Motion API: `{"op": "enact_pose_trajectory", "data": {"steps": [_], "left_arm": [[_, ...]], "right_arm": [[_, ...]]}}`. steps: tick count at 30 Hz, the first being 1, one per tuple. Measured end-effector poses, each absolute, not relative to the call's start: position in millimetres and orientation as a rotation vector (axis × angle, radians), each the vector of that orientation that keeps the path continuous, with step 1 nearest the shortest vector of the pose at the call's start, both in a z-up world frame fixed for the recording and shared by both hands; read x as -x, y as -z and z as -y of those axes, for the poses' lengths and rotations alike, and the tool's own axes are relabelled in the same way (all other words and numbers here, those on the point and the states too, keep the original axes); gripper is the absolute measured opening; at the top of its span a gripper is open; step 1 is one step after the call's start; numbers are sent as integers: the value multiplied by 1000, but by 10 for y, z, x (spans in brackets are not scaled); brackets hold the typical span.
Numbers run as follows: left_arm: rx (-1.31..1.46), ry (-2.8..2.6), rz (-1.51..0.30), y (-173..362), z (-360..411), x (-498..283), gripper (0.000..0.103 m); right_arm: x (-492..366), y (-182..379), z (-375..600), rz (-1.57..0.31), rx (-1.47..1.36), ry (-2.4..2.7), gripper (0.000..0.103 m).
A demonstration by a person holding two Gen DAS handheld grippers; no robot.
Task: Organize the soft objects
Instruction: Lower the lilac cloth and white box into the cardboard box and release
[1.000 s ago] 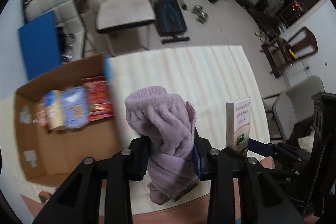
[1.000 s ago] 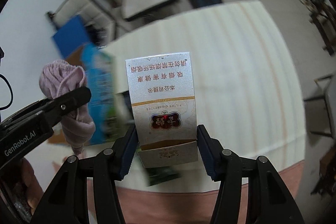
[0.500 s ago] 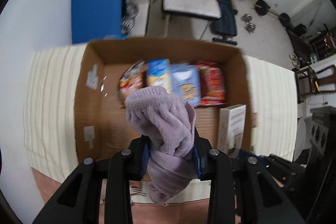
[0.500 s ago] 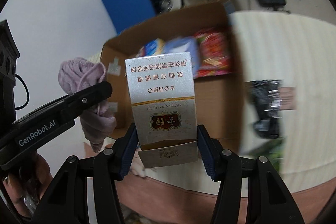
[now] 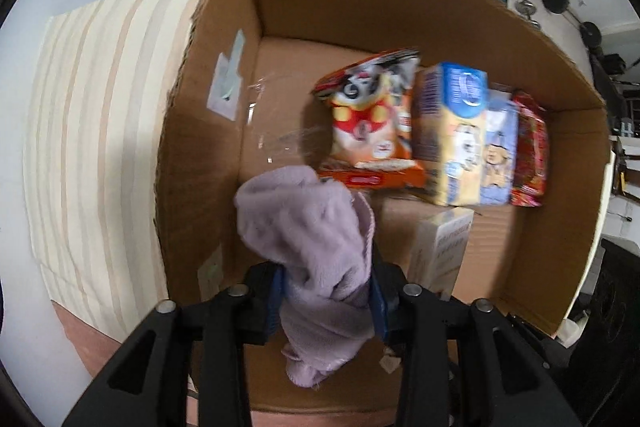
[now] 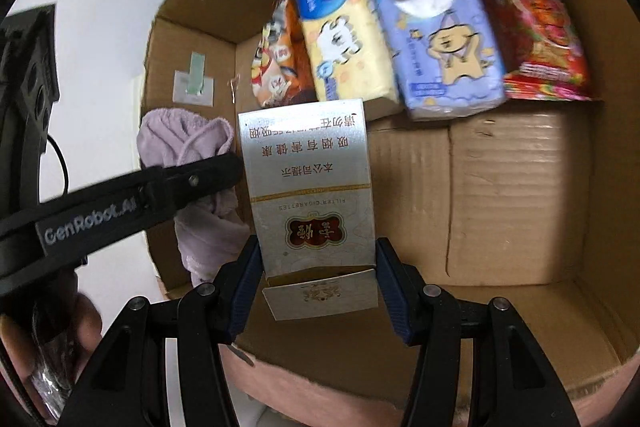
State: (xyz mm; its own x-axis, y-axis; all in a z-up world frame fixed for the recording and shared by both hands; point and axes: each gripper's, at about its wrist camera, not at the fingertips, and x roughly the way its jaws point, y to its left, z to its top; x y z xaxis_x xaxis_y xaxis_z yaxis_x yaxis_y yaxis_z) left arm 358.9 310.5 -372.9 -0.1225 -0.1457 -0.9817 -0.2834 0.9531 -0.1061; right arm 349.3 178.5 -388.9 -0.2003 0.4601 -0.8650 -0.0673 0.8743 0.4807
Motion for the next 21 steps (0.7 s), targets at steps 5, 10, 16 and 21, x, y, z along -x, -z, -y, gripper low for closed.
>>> {"op": "enact_pose_trajectory", "data": {"steps": [5, 10, 16, 21], "left_arm": [[317, -104, -1707, 3744, -3063, -3579, 61], [295, -97, -1680, 3631, -3018, -3572, 85], [250, -107, -1666, 3503, -2940, -3478, 86], [228, -125, -1642, 3459, -2929, -3362, 99]], "right_arm": [[-3512, 4039, -1886, -1752, -248, -507, 90], [-3442, 3986, -1830, -1733, -198, -480, 94], [-3427, 3840, -1667, -1686, -115, -419, 103], [-3400, 3688, -1577, -1642, -33, -361, 103]]}}
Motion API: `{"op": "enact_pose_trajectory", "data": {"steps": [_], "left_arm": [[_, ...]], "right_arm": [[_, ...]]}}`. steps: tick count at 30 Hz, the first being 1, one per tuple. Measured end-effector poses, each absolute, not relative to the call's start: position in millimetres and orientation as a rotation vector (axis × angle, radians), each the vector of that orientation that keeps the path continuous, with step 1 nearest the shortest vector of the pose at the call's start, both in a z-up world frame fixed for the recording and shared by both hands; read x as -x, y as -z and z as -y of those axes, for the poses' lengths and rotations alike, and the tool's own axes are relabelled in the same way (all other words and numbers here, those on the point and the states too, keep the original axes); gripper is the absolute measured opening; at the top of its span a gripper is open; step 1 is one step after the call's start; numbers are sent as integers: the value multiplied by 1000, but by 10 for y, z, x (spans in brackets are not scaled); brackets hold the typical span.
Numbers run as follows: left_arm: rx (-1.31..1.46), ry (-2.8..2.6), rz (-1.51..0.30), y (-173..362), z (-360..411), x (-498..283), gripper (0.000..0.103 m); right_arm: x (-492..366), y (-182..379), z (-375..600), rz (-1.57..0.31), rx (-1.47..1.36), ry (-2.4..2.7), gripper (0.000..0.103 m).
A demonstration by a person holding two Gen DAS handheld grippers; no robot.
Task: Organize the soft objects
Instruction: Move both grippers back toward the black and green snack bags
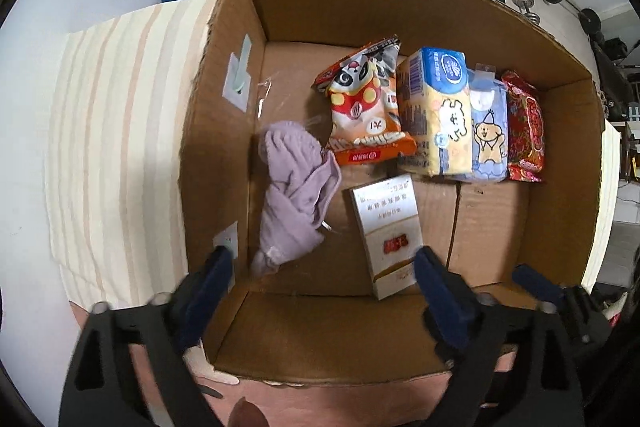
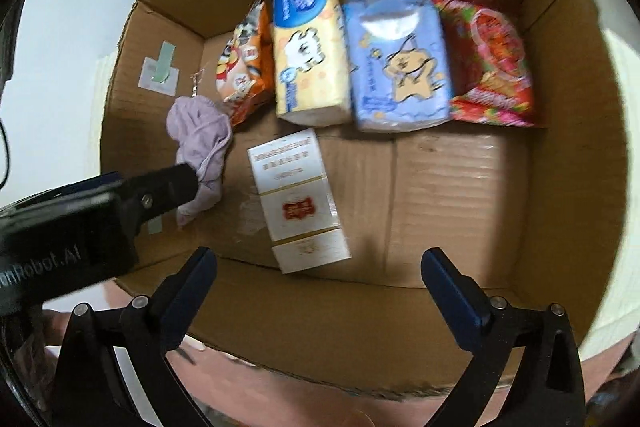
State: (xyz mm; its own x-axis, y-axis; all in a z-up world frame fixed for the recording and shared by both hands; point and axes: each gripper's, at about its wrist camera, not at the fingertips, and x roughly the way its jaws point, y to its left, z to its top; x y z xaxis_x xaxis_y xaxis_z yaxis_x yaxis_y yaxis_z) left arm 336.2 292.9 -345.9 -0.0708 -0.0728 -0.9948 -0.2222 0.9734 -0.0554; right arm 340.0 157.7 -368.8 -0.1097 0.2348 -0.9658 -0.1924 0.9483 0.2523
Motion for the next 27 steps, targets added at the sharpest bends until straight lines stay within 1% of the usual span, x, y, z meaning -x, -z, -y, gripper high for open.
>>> {"op": "enact_pose_trajectory", "data": {"steps": [6, 15, 25, 27], "left_arm": [[220, -135, -1609, 3358, -2892, -3184, 99], [194, -166, -1483, 2961, -2787, -2933, 99], [200, -137, -1347, 2374, -2528, -2722, 99], [185, -118, -1328, 2255, -2415, -2703, 99]], "right_arm": [[-3324, 3430, -1399, -1580, 56, -310, 103], [-3219, 3117, -1302, -1500, 133, -285, 103], [-3063, 2638, -1006, -1394, 89, -305, 103], [-3030, 2528, -879, -1381, 40, -341, 103]]}}
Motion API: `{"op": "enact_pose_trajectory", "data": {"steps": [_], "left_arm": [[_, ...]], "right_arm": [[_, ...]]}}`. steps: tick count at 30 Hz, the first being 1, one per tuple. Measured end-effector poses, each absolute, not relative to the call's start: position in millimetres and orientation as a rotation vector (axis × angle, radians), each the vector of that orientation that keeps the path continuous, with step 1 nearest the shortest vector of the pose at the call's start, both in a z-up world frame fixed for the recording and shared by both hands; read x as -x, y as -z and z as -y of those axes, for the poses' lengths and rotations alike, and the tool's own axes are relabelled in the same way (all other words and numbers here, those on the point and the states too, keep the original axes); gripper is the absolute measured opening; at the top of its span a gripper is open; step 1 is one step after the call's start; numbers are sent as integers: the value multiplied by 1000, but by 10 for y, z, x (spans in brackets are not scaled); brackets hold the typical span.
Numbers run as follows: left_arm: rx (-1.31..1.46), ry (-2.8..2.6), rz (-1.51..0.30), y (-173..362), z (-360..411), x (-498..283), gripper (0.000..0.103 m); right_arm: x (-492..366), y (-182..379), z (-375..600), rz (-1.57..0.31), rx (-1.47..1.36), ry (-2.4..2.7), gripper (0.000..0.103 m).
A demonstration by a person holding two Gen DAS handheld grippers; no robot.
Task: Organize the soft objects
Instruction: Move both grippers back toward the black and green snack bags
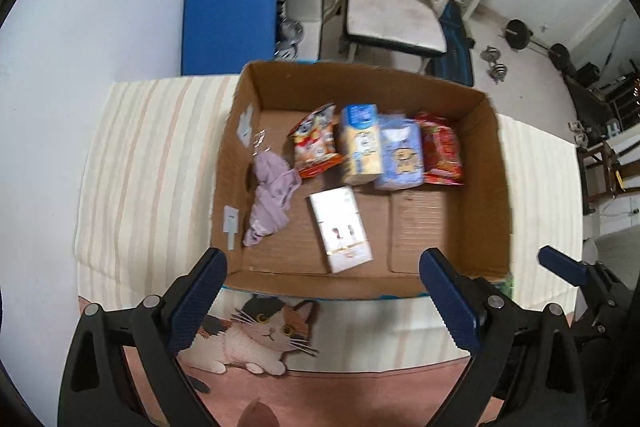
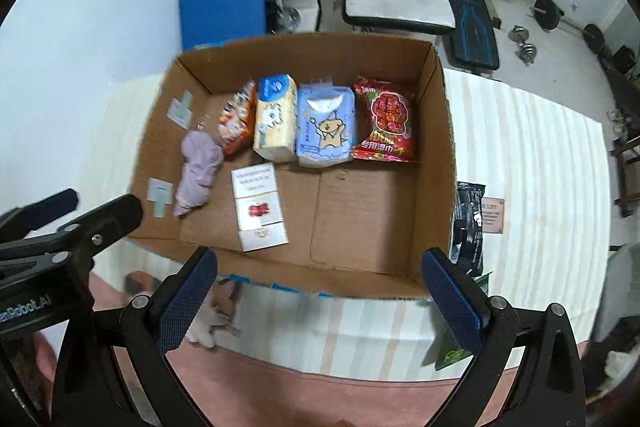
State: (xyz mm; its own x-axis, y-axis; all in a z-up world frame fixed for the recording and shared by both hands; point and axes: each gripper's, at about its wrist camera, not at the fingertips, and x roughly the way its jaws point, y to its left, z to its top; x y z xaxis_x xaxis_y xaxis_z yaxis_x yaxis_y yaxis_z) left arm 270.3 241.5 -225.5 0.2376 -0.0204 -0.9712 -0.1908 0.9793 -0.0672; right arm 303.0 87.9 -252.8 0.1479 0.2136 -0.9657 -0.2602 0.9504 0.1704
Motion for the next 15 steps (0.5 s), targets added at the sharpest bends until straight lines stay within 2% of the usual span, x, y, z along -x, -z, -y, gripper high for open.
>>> {"op": "enact_pose_trajectory", "data": {"steps": [4, 8, 14, 15], "left_arm": [[63, -105, -1270, 2102, -1982, -2612, 99], [-86, -98, -1256, 2195, -1479, -2609, 99], [-225, -79, -1329, 2620, -821, -2840, 99], [-236, -74, -1340, 2677, -725, -2884, 99]], "right_arm": [[-2950, 2441, -441, -1386, -36, -351, 103], [-2856, 2645, 204, -1418, -50, -226, 103], [-2717, 3592, 958, -1580, -89, -68, 103], [-2690, 3789, 1020, -1609, -95, -63, 98]]}}
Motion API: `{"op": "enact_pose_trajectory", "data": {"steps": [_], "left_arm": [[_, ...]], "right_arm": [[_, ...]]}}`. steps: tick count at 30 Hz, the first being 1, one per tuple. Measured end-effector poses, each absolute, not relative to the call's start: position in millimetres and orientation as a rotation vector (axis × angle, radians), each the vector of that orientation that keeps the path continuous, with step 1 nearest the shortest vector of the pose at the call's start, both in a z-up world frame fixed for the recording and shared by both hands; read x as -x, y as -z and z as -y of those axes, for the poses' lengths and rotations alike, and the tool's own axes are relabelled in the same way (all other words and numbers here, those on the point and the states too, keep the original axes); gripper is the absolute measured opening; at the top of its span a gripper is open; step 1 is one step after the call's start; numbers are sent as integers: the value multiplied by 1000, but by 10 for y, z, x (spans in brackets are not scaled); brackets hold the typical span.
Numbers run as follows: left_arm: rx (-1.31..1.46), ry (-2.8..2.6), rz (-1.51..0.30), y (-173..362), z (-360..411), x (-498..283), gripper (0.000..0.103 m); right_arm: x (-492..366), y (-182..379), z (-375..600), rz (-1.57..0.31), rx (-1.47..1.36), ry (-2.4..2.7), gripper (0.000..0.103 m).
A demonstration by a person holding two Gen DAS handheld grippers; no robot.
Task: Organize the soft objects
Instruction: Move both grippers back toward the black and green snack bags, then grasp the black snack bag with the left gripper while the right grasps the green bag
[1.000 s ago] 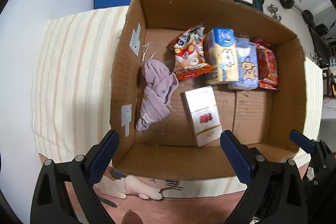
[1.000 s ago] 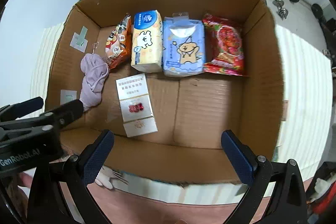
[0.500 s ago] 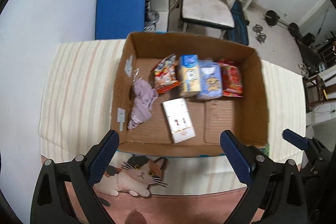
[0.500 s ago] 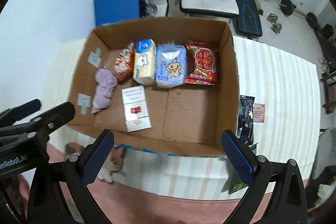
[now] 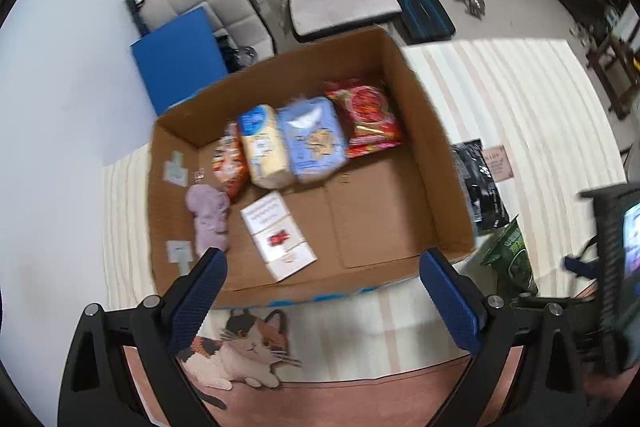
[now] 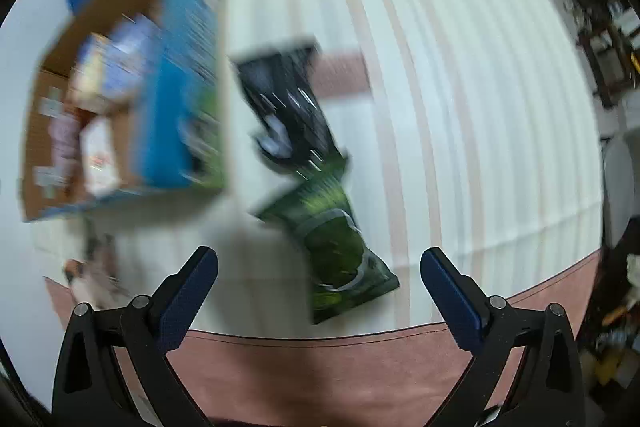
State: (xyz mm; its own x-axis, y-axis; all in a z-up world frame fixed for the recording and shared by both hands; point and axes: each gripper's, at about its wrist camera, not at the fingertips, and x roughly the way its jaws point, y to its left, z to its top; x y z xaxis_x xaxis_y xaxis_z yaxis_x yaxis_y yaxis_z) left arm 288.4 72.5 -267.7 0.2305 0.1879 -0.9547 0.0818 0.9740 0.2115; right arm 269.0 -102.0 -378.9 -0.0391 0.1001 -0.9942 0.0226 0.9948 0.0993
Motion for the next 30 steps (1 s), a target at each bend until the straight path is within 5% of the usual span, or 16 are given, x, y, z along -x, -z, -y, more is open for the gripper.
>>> {"op": "enact_pose_trajectory", "data": {"steps": [5, 7, 12, 20, 30], "left_arm": [[-287, -61, -1360, 2785, -319, -3046, 99], [-304, -46, -1362, 2804, -113, -3119, 99], [-400, -28, -1375, 2977, 417, -3299, 99], [-433, 25, -1530, 3713, 1131, -3567, 99], [-318, -56, -1819, 4669, 1060, -3693, 99]], "right_arm": [[-2616, 4358, 1113, -1695, -127, -66, 82], [-2590, 4441, 1132, -1708, -90, -68, 63], [-2561, 4386, 1545, -1690, -97, -25, 43], [-2445, 4320, 2734, -1681, -172, 135, 42], [-2343, 4200, 3153, -1661, -226, 154, 42]]}}
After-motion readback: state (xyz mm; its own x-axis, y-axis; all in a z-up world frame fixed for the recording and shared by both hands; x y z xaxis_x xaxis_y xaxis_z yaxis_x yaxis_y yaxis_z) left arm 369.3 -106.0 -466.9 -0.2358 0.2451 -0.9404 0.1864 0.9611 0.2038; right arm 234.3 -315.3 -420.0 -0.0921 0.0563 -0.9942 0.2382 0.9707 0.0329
